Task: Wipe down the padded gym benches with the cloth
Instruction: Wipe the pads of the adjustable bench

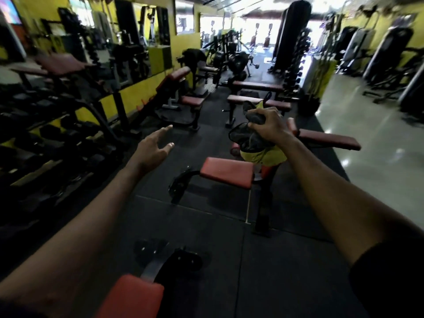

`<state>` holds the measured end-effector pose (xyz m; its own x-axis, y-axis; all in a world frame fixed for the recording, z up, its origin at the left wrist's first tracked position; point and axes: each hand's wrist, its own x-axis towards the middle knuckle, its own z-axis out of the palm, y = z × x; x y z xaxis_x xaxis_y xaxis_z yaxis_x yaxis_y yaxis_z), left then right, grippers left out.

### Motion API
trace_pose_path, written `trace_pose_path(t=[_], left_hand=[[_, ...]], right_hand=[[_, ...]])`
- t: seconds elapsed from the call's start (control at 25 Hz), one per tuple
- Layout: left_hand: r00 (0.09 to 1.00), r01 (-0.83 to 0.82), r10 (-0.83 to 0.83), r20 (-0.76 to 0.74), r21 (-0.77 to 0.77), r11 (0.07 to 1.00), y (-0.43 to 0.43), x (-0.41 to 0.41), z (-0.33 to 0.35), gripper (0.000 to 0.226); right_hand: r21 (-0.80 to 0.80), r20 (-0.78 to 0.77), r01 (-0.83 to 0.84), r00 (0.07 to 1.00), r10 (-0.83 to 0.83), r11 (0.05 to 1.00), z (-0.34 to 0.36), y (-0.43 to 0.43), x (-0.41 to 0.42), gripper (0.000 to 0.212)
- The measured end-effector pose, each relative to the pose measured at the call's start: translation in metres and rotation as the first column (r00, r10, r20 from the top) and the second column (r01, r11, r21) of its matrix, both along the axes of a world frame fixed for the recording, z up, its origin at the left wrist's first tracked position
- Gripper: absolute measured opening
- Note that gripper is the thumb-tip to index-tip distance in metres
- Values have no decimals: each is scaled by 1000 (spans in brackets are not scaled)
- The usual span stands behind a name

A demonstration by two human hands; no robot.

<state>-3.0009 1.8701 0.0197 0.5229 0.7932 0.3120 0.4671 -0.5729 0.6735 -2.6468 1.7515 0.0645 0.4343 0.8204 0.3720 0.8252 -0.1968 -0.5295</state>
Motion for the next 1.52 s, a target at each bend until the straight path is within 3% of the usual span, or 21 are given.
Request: trace_pose_path(t=[0.32,0.68,0.84,1.08,1.52], left_hand=[[985,153,-161,54,133,979,35,170,43,59],[949,313,-317,-11,178,933,129,327,28,61],[922,379,-387,-8,216,900,201,398,27,64],[897,440,-440,-38,155,885,303,500,18,68],[791,610,-609,-59,11,792,442,731,-45,67]], right_hand=[[66,52,141,988,-145,988,26,-10,141,70],[65,68,271,959,-275,960,13,32,264,57],[106,72,347,932,-355,932,3,78,324,67],[105,91,447,885,-457,888,-1,143,405,45],[-54,-14,612,790,-613,789,-66,251,573,47]])
